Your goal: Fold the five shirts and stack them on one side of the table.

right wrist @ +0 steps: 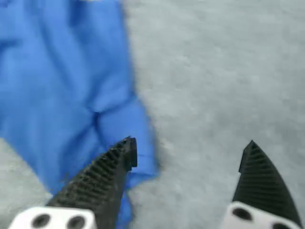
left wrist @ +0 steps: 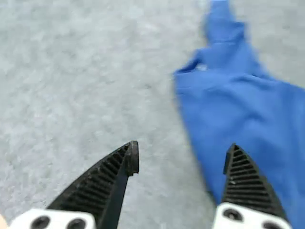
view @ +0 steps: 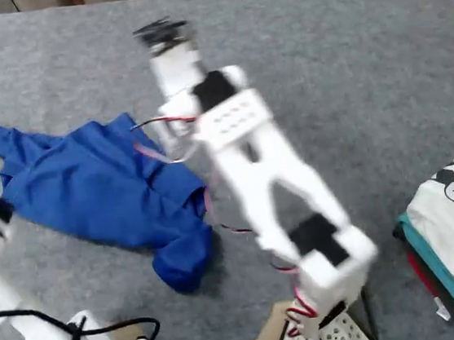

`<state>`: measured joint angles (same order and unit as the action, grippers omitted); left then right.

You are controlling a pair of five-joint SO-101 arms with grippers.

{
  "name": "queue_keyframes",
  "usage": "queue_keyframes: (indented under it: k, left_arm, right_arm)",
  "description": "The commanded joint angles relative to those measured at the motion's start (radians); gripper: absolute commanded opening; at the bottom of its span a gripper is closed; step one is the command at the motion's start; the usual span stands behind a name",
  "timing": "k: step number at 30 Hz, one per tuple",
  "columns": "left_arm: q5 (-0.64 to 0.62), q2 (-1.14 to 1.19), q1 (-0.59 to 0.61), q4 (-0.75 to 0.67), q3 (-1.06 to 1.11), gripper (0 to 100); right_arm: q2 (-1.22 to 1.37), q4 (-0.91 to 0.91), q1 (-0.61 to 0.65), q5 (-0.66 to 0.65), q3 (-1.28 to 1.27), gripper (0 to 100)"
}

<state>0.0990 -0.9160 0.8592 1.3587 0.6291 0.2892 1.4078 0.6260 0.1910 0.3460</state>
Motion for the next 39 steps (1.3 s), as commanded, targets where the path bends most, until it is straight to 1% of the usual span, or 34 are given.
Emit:
queue_keyframes:
  k: [1,3,5,9,12,14,18,20,22,25,30,34,37,39]
  left_arm:
    - [0.051,-0.01,0.104,-0.138,0.13,29]
    - [0.078,-0.01,0.14,-0.169,0.172,29]
    - [0.1,-0.01,0.169,-0.186,0.196,29]
    - [0.138,-0.01,0.201,-0.19,0.207,29]
    - [0.147,-0.01,0.21,-0.19,0.207,29]
    - [0.147,-0.01,0.21,-0.189,0.207,29]
    - [0.146,-0.01,0.201,-0.19,0.207,29]
    - [0.144,-0.01,0.196,-0.19,0.207,29]
    - [0.146,-0.01,0.172,-0.184,0.21,29]
    - [0.143,-0.01,0.126,-0.187,0.23,29]
    - [0.14,-0.01,0.035,-0.184,0.267,29]
    - [0.129,-0.005,-0.048,-0.226,0.324,29]
    - [0.035,-0.001,-0.115,-0.324,0.377,29]
    - [-0.035,-0.001,-0.155,-0.402,0.396,29]
  right_arm:
    - [0.191,0.052,0.119,-0.003,0.231,34.4]
    - [0.314,0.072,0.17,-0.003,0.328,34.4]
    - [0.435,0.075,0.194,-0.003,0.421,34.4]
    - [0.642,0.092,0.188,-0.003,0.616,34.3]
    - [0.734,0.178,0.168,-0.003,0.777,33.0]
    - [0.774,0.239,0.148,-0.005,0.886,26.6]
    - [0.837,0.295,0.087,-0.012,1.087,6.6]
    - [0.855,0.311,0.053,-0.038,1.167,0.2]
    - [0.866,0.338,0.015,-0.057,1.242,1.4]
    - [0.865,0.368,-0.054,-0.058,1.325,0.5]
    - [0.779,0.374,-0.193,-0.058,1.302,0.5]
    - [0.69,0.376,-0.294,-0.058,1.299,0.5]
    - [0.651,0.379,-0.343,-0.066,1.297,0.5]
    - [0.65,0.379,-0.352,-0.095,1.297,0.6]
